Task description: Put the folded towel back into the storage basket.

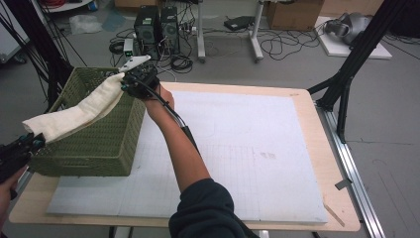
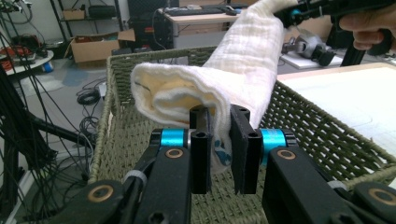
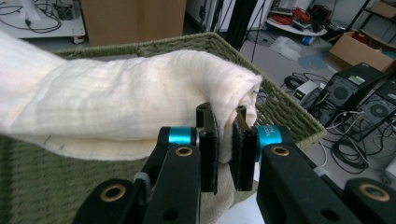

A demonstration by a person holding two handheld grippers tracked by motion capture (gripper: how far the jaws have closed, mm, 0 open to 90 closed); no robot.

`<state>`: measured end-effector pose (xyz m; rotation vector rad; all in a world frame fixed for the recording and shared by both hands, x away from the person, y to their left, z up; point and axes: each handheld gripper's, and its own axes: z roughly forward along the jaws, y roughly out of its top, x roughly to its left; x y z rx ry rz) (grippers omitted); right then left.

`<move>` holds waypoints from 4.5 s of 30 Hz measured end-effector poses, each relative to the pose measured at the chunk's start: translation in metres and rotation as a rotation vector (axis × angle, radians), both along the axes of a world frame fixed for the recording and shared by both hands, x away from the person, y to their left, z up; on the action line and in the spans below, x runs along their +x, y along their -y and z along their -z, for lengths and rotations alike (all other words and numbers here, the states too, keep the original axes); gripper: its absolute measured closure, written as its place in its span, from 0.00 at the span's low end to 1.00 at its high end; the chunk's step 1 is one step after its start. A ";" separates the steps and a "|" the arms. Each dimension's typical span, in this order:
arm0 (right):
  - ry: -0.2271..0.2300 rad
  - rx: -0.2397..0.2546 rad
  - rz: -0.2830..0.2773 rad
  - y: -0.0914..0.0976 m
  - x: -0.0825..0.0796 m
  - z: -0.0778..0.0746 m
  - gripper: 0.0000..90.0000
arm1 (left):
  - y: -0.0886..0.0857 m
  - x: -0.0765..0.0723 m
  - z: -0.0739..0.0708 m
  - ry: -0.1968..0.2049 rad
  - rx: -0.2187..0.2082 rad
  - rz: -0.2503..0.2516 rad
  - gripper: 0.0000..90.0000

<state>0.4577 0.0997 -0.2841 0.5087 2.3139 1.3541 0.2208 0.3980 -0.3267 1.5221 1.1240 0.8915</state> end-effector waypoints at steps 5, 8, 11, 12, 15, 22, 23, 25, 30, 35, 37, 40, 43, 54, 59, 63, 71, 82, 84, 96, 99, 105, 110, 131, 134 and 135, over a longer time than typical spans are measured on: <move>0.005 -0.001 0.010 -0.008 0.003 -0.001 0.94 | -0.002 0.002 0.003 -0.011 0.006 -0.007 0.88; 0.007 -0.007 0.017 -0.011 0.005 0.000 0.94 | -0.003 0.004 0.003 -0.014 0.007 -0.012 0.88; 0.004 -0.009 0.030 -0.014 0.006 0.001 0.94 | -0.004 0.006 0.003 -0.022 0.013 -0.015 0.88; -0.001 -0.012 0.037 -0.014 0.007 0.002 0.94 | -0.004 0.008 0.004 -0.026 0.019 -0.017 0.88; -0.001 -0.025 0.051 -0.018 0.008 0.005 0.94 | -0.006 0.013 0.006 -0.042 0.032 -0.029 0.88; -0.008 -0.039 0.055 -0.030 0.014 0.015 0.93 | -0.010 0.029 0.015 -0.103 0.067 -0.054 0.86; -0.009 -0.049 0.057 -0.032 0.014 0.017 0.90 | -0.010 0.031 0.017 -0.122 0.070 -0.058 0.83; -0.011 -0.076 0.064 -0.036 0.015 0.023 0.75 | -0.011 0.031 0.020 -0.142 0.068 -0.067 0.72; -0.005 -0.092 0.048 -0.028 0.013 0.019 0.62 | -0.013 0.019 0.013 -0.100 0.058 -0.059 0.57; 0.013 -0.073 0.038 -0.005 0.008 0.004 0.58 | -0.008 0.013 0.006 -0.064 0.030 -0.036 0.56; 0.018 -0.064 0.041 0.008 0.005 -0.001 0.55 | -0.005 0.014 0.006 -0.061 0.010 -0.017 0.54; 0.012 -0.058 0.036 0.030 0.000 -0.009 0.52 | 0.004 0.016 0.006 -0.055 -0.030 0.024 0.49; -0.003 -0.042 0.021 0.053 -0.002 -0.014 0.45 | 0.015 0.020 0.006 -0.037 -0.070 0.073 0.43; -0.045 0.007 0.072 0.145 -0.021 -0.012 0.23 | 0.065 0.037 0.000 -0.011 -0.103 0.212 0.19; -0.061 0.035 0.133 0.190 -0.036 -0.005 0.18 | 0.094 0.045 0.000 -0.016 -0.096 0.286 0.20; -0.065 0.040 0.166 0.218 -0.047 0.003 0.18 | 0.116 0.051 0.001 -0.015 -0.093 0.334 0.20; -0.084 0.062 0.232 0.267 -0.074 0.024 0.14 | 0.164 0.061 0.010 -0.038 -0.101 0.438 0.20; -0.079 0.064 0.319 0.328 -0.126 0.061 0.13 | 0.216 0.065 0.027 -0.050 -0.082 0.547 0.21; -0.074 0.055 0.334 0.338 -0.138 0.070 0.13 | 0.225 0.064 0.032 -0.050 -0.080 0.562 0.21; -0.082 0.079 0.432 0.383 -0.180 0.109 0.13 | 0.252 0.058 0.069 -0.089 -0.033 0.594 0.22; -0.074 0.077 0.443 0.384 -0.186 0.115 0.13 | 0.253 0.057 0.075 -0.093 -0.028 0.595 0.22; -0.067 0.054 0.449 0.382 -0.192 0.121 0.13 | 0.255 0.055 0.088 -0.104 -0.019 0.584 0.22; -0.071 0.058 0.457 0.383 -0.193 0.126 0.13 | 0.253 0.055 0.095 -0.118 -0.015 0.578 0.22; -0.069 0.052 0.451 0.381 -0.194 0.129 0.13 | 0.251 0.056 0.097 -0.124 -0.010 0.565 0.23; -0.067 0.057 0.451 0.381 -0.194 0.128 0.13 | 0.250 0.056 0.097 -0.125 -0.010 0.563 0.23; -0.068 0.057 0.450 0.381 -0.194 0.128 0.13 | 0.250 0.056 0.097 -0.126 -0.011 0.561 0.23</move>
